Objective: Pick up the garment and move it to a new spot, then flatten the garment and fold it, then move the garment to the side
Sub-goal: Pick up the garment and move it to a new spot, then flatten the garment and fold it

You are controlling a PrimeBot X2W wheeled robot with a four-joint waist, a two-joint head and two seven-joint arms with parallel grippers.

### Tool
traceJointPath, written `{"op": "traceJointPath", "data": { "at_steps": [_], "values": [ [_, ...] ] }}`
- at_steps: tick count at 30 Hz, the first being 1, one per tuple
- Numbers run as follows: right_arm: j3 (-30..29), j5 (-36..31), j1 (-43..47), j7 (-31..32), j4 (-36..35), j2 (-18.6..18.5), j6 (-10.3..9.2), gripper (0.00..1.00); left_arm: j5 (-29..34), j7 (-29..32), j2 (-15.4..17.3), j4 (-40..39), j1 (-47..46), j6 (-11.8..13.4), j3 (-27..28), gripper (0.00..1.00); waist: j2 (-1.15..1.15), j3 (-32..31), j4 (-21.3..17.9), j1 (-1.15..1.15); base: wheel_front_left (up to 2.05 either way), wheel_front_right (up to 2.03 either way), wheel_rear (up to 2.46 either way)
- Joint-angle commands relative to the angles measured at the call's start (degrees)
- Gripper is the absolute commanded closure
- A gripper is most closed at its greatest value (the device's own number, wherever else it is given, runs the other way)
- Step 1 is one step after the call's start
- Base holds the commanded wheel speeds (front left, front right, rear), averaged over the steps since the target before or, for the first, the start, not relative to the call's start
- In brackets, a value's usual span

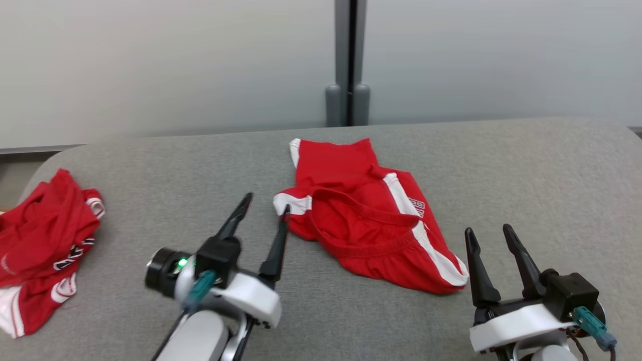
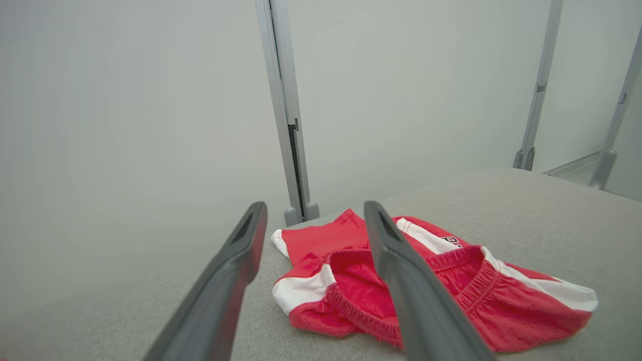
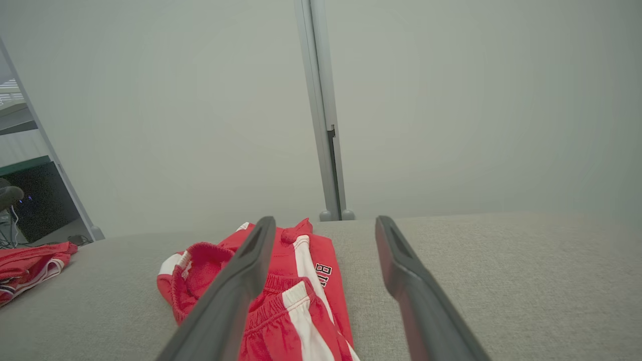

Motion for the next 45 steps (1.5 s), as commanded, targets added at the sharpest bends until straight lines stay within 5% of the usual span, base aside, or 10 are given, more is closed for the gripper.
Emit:
{"op": "traceJointPath", "data": {
  "at_steps": [1,5,8,17,28,38,39,40,45],
  "values": [
    [-0.1,-0.3,0.6,-0.1,0.0,-0.1,0.0,0.0,-0.2,-0.2,0.5,-0.9,1.6,0.5,0.7,0.0,0.0,-1.4,1.9,0.0,0.0,0.0,0.0],
    [-0.6,-0.4,1.9,-0.1,-0.2,-0.1,0.0,0.0,2.1,-0.1,2.3,-9.8,9.8,4.3,7.9,0.0,0.0,-1.9,3.2,0.0,0.0,0.0,0.0],
    [-1.4,-0.2,2.5,-0.1,-0.1,-0.2,0.0,0.0,3.0,-0.2,1.2,-13.2,15.1,4.8,11.8,0.0,0.0,-2.0,3.5,0.0,0.0,0.0,0.0],
    [-1.4,-1.1,-0.2,-0.1,3.4,-0.1,0.0,0.0,7.0,-0.2,-2.4,-14.0,18.7,0.4,15.9,0.0,0.0,-1.0,4.4,0.0,0.0,0.0,0.0],
    [-0.4,1.8,-12.0,3.3,21.1,-0.1,0.0,0.0,9.4,-0.2,-4.4,-11.1,16.4,-3.7,15.5,0.0,0.0,4.2,8.1,0.0,0.0,0.0,0.0],
    [-0.3,2.2,-18.7,3.3,33.6,-0.1,0.01,0.0,9.0,-0.2,-5.0,-10.3,14.7,-4.6,14.6,0.0,0.0,6.3,11.7,0.0,0.0,0.0,0.0],
    [0.1,2.8,-19.0,2.9,34.1,-0.1,0.01,0.63,8.8,-0.2,-5.0,-10.4,14.5,-4.5,14.5,0.0,0.0,6.3,11.9,0.0,0.0,0.0,0.0],
    [0.6,3.5,-19.3,2.6,34.3,-0.1,0.0,1.0,8.7,-0.2,-5.0,-10.5,14.5,-4.3,14.4,0.0,0.0,6.2,12.1,0.0,0.0,0.0,0.0],
    [2.1,4.2,-20.0,0.2,32.2,-0.1,0.0,1.0,8.2,-0.2,-5.0,-10.2,15.0,-3.8,13.9,0.0,0.0,5.1,12.8,0.0,0.0,0.0,0.0]
  ]
}}
